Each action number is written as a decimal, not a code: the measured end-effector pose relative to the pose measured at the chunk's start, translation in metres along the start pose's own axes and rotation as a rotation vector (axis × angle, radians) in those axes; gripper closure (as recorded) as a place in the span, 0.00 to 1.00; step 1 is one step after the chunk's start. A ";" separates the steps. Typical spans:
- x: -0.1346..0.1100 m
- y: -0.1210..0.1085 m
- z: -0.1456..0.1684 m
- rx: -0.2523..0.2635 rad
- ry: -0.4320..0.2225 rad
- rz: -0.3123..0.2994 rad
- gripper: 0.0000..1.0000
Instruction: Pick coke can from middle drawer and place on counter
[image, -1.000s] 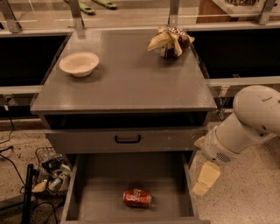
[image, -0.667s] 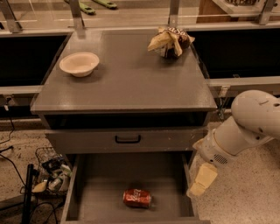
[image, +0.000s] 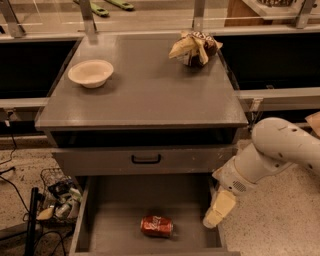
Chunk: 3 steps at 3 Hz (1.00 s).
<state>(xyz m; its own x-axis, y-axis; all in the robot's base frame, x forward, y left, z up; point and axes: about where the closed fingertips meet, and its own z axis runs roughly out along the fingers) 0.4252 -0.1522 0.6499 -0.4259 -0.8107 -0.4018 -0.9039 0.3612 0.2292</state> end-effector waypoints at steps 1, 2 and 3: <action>-0.001 -0.002 0.016 -0.041 -0.005 0.006 0.00; -0.001 -0.002 0.017 -0.042 -0.005 0.006 0.00; 0.002 -0.007 0.022 -0.031 -0.016 0.026 0.00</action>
Offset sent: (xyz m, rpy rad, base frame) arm 0.0018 0.0065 -0.0129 0.0198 0.0305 0.0090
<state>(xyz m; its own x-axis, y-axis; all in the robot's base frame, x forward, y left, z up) 0.4296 -0.1460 0.6276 -0.4497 -0.7940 -0.4091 -0.8910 0.3670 0.2672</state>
